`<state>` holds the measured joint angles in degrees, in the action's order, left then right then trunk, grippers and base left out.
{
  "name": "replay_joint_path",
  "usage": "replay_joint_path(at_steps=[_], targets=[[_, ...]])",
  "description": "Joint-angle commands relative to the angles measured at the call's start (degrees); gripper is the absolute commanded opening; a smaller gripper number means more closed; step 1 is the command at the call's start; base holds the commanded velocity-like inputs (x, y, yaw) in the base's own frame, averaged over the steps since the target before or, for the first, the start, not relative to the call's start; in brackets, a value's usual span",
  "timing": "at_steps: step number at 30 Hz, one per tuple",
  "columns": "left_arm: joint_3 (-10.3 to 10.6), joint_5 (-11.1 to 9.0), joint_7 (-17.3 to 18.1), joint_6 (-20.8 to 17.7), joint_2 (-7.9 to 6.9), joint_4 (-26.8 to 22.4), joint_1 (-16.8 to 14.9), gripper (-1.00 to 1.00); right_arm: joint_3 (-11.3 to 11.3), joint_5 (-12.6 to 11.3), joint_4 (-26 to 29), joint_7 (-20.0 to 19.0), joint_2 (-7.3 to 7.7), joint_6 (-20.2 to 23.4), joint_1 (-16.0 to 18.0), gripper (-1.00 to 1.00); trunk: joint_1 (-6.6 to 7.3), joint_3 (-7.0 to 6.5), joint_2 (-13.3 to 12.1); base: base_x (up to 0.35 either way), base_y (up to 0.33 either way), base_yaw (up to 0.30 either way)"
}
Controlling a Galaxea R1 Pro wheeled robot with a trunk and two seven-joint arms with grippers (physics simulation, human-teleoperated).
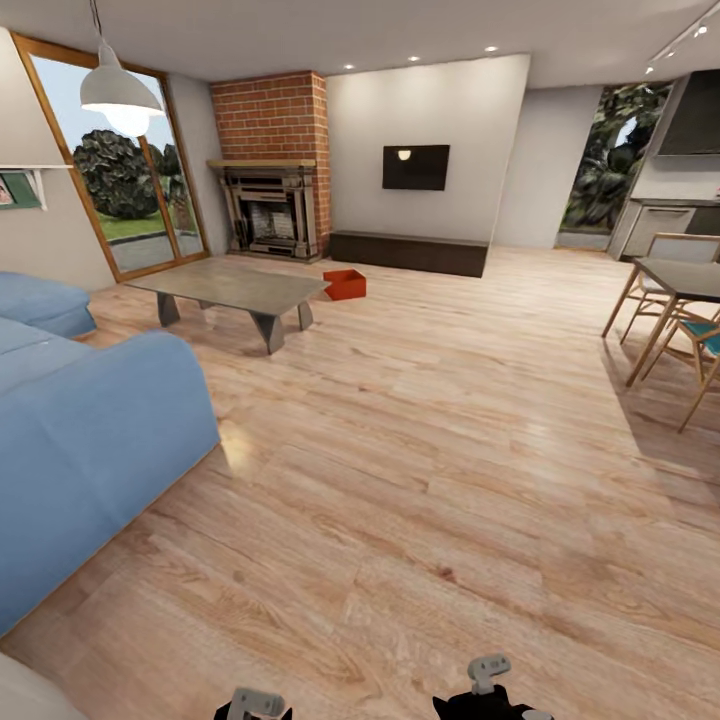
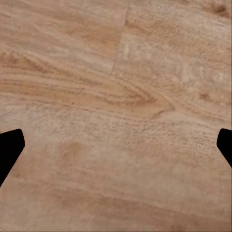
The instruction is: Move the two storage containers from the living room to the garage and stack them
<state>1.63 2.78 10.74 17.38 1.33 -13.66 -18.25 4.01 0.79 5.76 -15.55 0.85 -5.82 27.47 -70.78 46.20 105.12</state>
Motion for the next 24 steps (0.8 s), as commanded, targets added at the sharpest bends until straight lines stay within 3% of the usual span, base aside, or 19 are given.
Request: replay_joint_path(at_steps=[1, 12, 24], targets=[[0.12, 0.29, -0.11, 0.26, -0.01, 0.04, -0.03, 1.0, 0.36, 0.09, -0.04, -0.02, 0.03, -0.26, 0.04, 1.0, -0.03, 0.05, 0.02, 0.344, 0.0, 0.0], [0.12, 0.28, -0.11, 0.26, -0.01, 0.04, -0.03, 1.0, 0.32, 0.09, -0.04, 0.0, 0.03, -0.33, 0.04, 1.0, -0.03, 0.05, 0.02, 0.344, -0.04, 0.0], [0.2, 0.28, -0.19, 0.2, -0.01, 0.04, -0.03, 1.0, 0.31, 0.09, -0.04, 0.0, 0.03, -0.33, 0.04, 1.0, -0.03, 0.05, 0.02, 0.344, -0.127, 0.0]])
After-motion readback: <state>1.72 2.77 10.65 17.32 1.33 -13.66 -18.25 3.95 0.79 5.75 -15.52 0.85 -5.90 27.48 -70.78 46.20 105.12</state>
